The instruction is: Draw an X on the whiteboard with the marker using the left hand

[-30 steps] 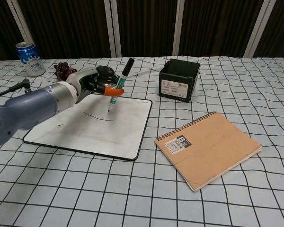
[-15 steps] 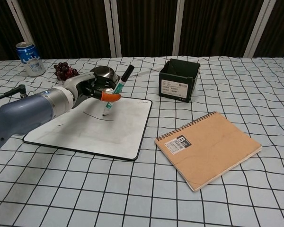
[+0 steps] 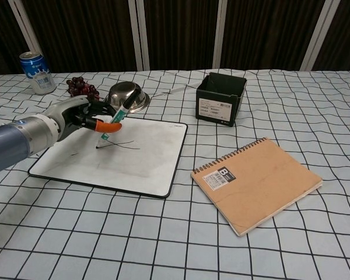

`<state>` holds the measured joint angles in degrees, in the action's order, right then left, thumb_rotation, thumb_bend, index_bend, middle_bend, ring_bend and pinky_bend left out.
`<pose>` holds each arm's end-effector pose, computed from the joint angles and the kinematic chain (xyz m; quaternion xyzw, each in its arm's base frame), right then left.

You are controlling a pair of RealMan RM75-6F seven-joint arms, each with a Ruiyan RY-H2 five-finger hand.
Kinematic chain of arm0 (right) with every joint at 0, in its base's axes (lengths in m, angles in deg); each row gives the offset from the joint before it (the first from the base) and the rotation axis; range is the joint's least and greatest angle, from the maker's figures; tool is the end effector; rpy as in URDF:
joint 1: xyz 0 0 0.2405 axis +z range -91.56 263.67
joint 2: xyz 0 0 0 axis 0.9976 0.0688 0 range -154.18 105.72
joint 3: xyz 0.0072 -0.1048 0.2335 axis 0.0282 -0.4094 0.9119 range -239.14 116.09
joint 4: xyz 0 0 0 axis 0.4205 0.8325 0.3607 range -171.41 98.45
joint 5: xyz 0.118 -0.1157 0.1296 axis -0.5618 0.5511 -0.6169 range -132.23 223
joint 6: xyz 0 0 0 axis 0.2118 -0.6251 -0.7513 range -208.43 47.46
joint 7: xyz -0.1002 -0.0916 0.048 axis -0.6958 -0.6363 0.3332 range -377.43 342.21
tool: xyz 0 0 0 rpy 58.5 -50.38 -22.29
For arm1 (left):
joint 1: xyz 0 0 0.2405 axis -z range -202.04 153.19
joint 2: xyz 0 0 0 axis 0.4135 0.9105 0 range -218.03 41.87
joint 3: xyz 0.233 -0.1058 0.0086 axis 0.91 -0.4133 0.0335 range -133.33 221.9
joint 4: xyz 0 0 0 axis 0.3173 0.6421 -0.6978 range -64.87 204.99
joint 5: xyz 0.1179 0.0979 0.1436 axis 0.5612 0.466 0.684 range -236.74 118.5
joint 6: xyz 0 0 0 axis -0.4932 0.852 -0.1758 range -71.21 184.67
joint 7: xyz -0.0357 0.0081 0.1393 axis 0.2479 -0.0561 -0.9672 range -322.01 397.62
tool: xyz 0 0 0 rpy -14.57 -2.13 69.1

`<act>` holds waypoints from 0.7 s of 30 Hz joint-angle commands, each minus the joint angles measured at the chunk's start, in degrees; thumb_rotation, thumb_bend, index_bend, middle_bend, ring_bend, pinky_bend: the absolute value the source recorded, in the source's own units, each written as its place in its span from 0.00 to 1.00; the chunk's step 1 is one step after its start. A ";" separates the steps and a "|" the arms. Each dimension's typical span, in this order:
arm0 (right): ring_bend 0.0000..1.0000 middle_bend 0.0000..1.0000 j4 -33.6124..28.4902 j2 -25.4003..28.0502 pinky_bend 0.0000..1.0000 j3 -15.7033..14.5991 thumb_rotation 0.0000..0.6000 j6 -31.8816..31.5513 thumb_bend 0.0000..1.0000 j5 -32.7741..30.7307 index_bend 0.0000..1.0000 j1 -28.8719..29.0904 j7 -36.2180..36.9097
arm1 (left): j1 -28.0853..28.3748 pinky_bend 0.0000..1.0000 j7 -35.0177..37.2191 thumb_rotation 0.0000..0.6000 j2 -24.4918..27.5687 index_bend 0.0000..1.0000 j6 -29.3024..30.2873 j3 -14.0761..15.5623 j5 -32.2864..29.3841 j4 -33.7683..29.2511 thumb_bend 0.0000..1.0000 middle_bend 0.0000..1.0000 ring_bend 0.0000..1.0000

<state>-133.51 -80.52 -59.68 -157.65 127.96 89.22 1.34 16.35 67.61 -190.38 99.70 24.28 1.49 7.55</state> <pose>-0.3267 -0.1652 0.1783 0.5250 -0.5314 0.4019 0.5296 -0.1844 0.3816 -0.0620 -0.4523 -0.7006 -0.4786 0.2749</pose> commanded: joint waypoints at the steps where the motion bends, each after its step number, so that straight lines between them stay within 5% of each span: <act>1: 0.00 0.00 -0.08 -0.03 0.00 -0.01 1.00 -0.20 0.35 0.15 0.00 -0.06 -0.08 | -1.48 0.07 0.02 1.00 1.83 0.72 1.18 0.17 -0.14 -2.43 0.53 0.26 0.04; 12: 0.00 0.00 -0.15 -0.03 0.00 -0.09 1.00 -0.27 0.35 0.34 0.00 -0.07 0.06 | -1.53 0.07 0.18 1.00 6.76 0.72 4.28 -4.13 0.22 -10.97 0.53 0.26 0.04; 21: 0.00 0.00 0.04 0.09 0.00 0.00 1.00 0.14 0.35 0.05 0.00 0.07 0.88 | 2.01 0.07 -2.74 1.00 4.41 0.72 1.35 -4.71 -2.45 -10.61 0.53 0.26 0.04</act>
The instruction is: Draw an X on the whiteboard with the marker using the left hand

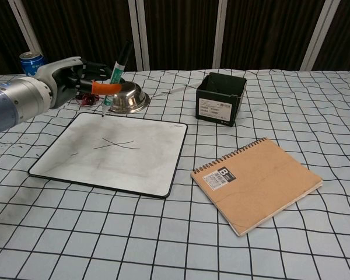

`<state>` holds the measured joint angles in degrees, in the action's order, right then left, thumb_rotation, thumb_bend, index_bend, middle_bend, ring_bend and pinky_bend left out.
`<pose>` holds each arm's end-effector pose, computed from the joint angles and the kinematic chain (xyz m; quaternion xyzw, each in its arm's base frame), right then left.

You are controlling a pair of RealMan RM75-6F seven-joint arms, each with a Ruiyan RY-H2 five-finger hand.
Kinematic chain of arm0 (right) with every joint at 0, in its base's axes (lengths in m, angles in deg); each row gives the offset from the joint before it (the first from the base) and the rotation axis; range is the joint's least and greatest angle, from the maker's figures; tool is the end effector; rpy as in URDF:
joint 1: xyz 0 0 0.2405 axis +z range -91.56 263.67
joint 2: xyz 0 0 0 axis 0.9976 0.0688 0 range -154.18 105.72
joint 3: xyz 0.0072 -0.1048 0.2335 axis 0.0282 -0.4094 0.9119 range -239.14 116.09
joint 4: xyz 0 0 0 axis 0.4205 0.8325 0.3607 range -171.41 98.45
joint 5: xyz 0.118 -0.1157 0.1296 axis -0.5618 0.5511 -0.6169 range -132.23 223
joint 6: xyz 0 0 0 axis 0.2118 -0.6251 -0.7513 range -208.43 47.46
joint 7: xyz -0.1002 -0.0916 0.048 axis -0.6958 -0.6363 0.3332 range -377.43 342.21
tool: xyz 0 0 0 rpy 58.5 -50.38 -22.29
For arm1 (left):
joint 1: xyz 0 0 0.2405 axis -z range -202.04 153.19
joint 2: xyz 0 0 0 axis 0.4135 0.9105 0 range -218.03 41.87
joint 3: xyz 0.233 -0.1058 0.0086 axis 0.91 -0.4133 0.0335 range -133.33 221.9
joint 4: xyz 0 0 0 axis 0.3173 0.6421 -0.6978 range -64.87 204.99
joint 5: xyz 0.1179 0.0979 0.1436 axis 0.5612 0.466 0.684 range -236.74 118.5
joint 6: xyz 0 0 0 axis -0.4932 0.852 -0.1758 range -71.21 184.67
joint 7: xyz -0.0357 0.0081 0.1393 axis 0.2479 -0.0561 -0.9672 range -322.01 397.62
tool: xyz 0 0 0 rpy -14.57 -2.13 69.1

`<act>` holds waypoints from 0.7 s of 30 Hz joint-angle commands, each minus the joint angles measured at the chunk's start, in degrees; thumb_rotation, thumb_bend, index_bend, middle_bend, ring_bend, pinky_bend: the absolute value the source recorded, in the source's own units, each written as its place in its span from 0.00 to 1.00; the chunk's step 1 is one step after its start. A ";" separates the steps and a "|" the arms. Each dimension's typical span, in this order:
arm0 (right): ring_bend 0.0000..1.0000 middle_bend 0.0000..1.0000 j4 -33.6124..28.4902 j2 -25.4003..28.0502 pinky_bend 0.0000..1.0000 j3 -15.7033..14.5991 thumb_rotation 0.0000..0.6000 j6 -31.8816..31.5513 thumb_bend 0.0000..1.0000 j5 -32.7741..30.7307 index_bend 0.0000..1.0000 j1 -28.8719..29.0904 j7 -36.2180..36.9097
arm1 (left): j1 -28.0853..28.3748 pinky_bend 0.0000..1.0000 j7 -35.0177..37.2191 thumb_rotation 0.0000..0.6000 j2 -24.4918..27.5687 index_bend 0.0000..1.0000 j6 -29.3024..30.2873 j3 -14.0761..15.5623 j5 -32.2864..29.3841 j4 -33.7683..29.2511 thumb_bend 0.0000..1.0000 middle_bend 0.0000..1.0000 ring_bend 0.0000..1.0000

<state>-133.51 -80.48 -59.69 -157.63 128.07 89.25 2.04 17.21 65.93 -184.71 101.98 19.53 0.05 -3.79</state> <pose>-0.3265 -0.1654 0.1784 0.5227 -0.5341 0.4051 0.5267 -0.1404 0.3911 -0.0250 -0.4385 -0.6868 -0.5309 0.2327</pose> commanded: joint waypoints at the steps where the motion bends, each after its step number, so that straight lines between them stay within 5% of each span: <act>1: 0.00 0.00 0.07 0.06 0.00 0.00 1.00 0.18 0.35 -0.08 0.00 0.05 0.26 | 1.41 0.07 -1.28 1.00 -1.64 0.72 -1.05 0.05 -1.26 1.02 0.53 0.26 0.04; 21: 0.00 0.00 0.08 0.54 0.00 -0.06 1.00 1.19 0.35 -0.48 0.00 0.32 1.62 | 5.62 0.07 -3.08 1.00 -9.86 0.73 -3.17 0.67 -3.32 11.71 0.53 0.26 0.04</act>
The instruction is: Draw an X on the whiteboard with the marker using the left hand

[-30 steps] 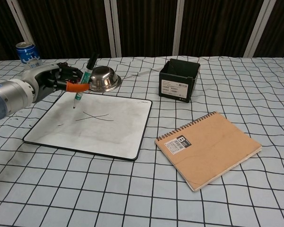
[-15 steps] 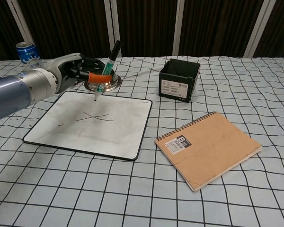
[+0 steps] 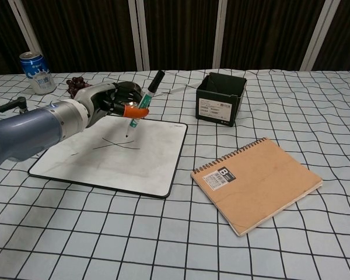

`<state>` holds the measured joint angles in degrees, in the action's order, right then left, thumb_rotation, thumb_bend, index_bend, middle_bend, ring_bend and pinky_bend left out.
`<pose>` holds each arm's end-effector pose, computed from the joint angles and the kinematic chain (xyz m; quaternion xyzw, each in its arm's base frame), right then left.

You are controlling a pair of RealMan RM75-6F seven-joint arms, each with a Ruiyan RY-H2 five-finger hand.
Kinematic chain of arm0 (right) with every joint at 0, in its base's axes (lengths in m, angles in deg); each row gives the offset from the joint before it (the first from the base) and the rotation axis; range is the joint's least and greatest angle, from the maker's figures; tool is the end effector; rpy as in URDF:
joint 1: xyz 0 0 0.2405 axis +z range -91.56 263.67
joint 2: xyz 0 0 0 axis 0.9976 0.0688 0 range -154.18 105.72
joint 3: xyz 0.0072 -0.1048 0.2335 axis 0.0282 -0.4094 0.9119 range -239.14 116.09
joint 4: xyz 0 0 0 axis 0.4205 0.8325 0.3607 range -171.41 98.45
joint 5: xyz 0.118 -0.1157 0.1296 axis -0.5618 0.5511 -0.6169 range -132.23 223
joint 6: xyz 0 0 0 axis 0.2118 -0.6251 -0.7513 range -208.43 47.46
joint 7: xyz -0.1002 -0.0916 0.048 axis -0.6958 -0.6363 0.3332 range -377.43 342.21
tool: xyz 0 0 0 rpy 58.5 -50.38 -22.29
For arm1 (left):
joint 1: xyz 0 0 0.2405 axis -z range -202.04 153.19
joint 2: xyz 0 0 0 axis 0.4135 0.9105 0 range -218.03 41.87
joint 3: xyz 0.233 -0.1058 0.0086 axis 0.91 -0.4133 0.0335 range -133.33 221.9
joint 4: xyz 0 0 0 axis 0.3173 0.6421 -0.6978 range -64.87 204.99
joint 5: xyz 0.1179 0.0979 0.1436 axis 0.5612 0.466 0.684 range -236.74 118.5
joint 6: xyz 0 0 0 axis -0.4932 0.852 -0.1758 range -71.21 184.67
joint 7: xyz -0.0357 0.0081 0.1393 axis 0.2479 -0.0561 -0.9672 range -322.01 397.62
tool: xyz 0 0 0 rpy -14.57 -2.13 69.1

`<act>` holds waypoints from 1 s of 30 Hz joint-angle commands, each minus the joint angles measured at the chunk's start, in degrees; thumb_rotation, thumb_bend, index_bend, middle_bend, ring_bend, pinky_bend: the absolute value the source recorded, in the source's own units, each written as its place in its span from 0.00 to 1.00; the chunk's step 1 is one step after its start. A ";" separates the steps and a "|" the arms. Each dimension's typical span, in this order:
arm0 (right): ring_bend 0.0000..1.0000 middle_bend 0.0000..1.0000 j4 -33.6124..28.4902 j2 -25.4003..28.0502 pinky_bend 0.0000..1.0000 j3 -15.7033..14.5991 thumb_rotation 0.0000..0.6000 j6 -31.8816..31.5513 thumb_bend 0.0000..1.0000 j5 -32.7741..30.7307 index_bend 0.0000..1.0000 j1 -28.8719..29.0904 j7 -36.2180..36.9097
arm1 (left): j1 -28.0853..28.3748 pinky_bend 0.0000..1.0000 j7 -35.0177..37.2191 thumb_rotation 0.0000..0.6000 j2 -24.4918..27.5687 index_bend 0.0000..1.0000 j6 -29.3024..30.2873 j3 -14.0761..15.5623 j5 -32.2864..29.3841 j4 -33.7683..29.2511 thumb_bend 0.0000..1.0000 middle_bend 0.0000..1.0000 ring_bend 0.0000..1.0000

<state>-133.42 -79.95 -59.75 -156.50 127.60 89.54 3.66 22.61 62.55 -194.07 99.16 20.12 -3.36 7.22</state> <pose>-0.3289 -0.1662 0.1795 0.5174 -0.5450 0.4034 0.5220 -0.1259 0.3969 -0.0765 -0.4580 -0.6967 -0.4956 0.2432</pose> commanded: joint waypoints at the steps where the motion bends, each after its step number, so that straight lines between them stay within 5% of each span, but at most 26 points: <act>1: 0.00 0.00 -0.02 0.01 0.00 0.02 1.00 0.10 0.35 -0.02 0.00 0.07 -0.01 | 0.32 0.07 0.60 1.00 -0.81 0.73 -0.55 0.09 0.21 1.18 0.53 0.26 0.04; 30: 0.00 0.00 -0.22 0.03 0.00 0.04 1.00 0.62 0.35 -0.24 0.00 0.33 0.11 | 1.08 0.07 4.68 1.00 -3.77 0.73 -1.74 0.23 3.44 6.04 0.52 0.26 0.04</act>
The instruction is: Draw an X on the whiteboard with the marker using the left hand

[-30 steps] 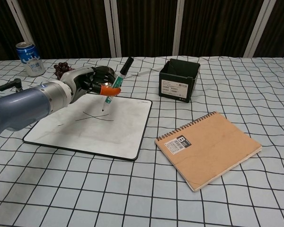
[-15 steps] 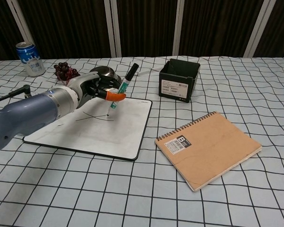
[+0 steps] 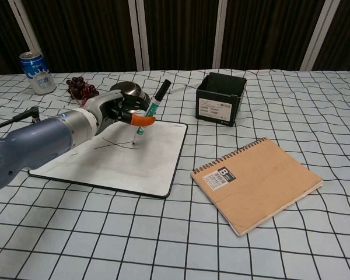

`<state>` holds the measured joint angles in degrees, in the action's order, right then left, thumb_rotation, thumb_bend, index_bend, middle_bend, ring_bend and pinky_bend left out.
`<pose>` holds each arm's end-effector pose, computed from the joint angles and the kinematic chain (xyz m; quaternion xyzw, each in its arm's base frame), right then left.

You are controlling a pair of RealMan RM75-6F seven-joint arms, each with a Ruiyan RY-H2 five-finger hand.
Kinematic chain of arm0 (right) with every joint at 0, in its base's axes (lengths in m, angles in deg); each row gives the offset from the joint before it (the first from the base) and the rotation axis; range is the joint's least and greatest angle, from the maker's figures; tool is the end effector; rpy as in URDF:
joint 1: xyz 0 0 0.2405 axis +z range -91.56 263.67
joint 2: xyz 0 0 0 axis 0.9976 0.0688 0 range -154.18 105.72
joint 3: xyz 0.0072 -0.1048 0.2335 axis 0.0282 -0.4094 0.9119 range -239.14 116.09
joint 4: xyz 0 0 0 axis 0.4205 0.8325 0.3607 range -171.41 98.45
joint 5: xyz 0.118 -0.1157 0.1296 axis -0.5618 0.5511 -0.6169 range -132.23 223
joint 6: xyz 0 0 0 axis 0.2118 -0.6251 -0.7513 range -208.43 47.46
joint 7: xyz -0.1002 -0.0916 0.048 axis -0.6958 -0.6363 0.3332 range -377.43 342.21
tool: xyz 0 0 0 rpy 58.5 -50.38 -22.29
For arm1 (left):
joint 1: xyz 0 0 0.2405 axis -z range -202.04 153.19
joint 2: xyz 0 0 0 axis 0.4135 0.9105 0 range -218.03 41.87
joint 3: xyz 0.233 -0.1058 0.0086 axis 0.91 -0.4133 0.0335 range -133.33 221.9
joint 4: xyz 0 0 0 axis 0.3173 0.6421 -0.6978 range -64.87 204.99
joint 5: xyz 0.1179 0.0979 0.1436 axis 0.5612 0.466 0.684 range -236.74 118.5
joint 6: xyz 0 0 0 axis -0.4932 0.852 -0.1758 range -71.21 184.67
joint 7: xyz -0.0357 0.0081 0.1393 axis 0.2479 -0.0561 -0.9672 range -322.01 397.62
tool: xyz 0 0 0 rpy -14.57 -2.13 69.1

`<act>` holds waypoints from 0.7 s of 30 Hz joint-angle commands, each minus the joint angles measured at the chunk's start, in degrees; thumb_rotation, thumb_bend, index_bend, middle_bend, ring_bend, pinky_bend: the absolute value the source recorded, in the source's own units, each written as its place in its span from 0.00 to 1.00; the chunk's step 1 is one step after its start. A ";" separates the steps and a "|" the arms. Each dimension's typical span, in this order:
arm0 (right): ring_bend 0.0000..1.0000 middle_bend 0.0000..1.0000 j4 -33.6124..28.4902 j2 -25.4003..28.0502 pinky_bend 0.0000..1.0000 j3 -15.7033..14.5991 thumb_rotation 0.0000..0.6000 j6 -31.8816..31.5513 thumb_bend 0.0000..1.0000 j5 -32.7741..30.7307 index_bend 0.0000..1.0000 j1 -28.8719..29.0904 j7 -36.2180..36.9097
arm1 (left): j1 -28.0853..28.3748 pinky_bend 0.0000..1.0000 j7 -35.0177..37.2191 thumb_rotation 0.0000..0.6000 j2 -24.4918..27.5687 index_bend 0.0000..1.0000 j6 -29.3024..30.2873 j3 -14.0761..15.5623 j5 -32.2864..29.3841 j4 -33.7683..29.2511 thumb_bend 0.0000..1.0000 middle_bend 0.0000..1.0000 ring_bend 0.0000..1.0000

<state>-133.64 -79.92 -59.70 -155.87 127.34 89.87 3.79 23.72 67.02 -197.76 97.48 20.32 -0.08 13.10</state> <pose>-0.3283 -0.1679 0.1782 0.5171 -0.5489 0.4024 0.5190 -0.1256 0.3975 -0.0946 -0.4586 -0.7029 -0.4913 0.2330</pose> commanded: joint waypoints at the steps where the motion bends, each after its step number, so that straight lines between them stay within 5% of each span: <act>1: 0.00 0.00 0.00 -0.01 0.00 -0.01 1.00 0.00 0.35 0.01 0.00 0.01 -0.03 | -0.03 0.07 0.29 1.00 -0.11 0.73 -0.09 0.03 0.22 0.23 0.52 0.26 0.04; 21: 0.00 0.00 -0.02 -0.09 0.00 0.09 1.00 -0.31 0.35 0.05 0.00 -0.03 -0.15 | -0.42 0.07 1.90 1.00 0.90 0.73 1.45 -1.27 1.60 -1.88 0.52 0.26 0.04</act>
<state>-133.67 -80.01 -59.59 -156.16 127.37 89.85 3.63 23.22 68.36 -197.32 98.47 19.83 1.41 12.34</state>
